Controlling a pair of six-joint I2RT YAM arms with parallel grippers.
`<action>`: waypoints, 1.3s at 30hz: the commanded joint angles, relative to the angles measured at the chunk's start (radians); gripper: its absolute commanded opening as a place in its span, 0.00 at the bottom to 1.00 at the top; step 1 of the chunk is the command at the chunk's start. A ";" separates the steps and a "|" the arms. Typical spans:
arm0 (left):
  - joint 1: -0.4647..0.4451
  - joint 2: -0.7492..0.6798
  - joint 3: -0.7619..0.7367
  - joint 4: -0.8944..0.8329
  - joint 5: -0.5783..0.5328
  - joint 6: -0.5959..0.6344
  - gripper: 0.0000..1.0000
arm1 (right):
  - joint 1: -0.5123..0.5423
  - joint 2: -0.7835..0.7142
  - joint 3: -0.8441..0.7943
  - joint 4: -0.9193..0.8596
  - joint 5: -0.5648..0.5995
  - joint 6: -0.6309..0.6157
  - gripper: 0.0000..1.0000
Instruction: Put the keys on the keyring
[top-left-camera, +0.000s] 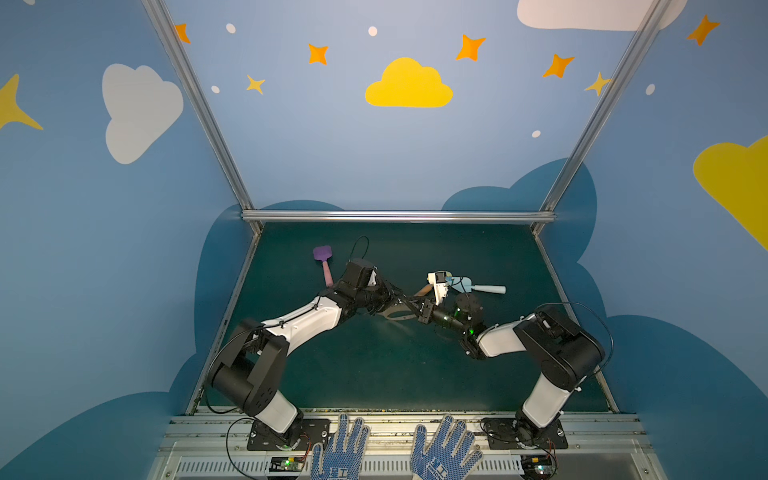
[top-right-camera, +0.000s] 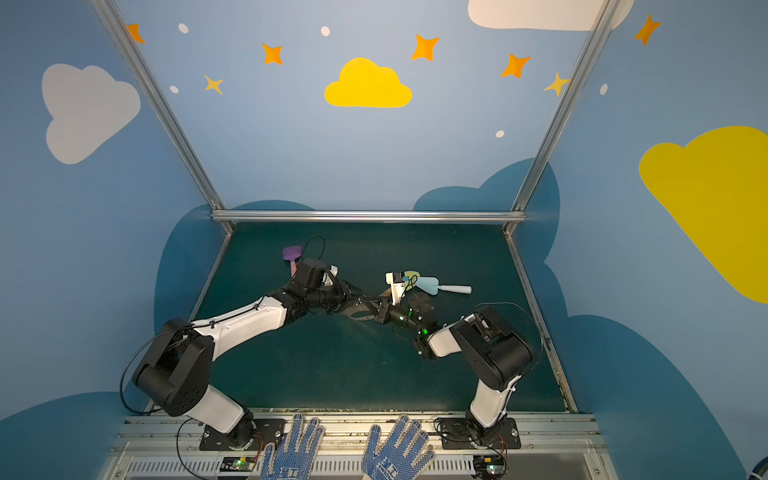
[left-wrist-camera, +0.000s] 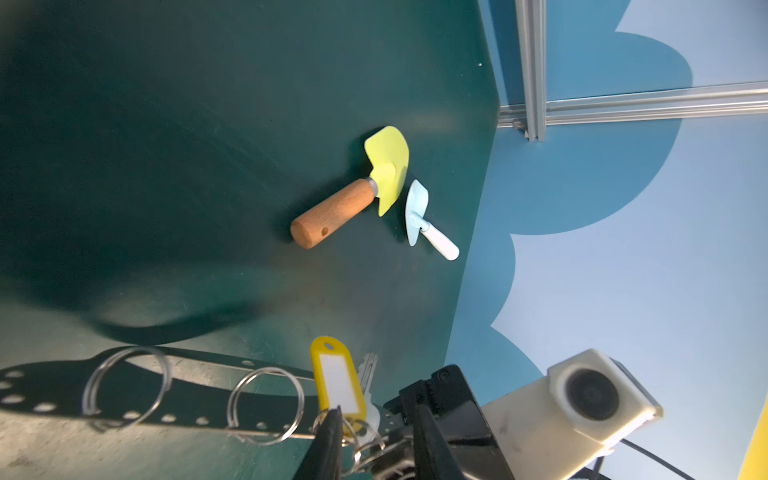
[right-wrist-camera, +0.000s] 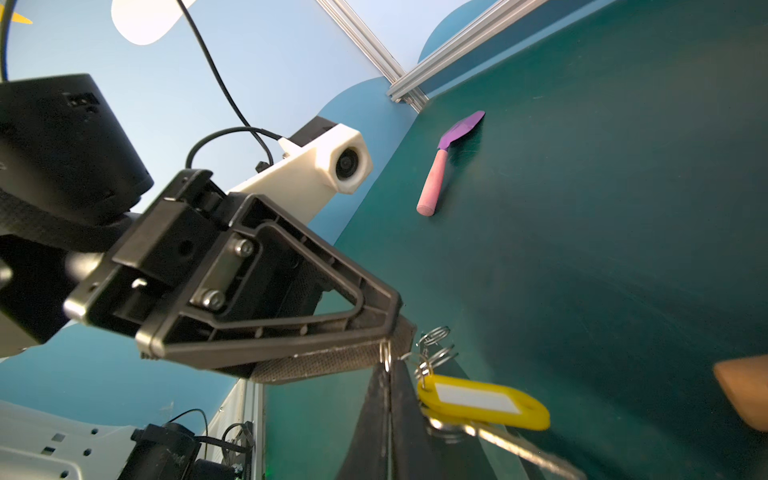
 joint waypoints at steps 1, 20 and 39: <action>-0.004 -0.001 -0.013 0.058 0.021 0.007 0.31 | -0.008 0.003 -0.003 0.065 -0.027 0.017 0.00; -0.002 -0.009 -0.026 0.098 0.048 -0.001 0.14 | -0.032 0.072 0.036 0.109 -0.108 0.093 0.00; -0.003 -0.004 -0.047 0.164 0.093 0.002 0.14 | -0.051 0.132 0.087 0.159 -0.203 0.182 0.00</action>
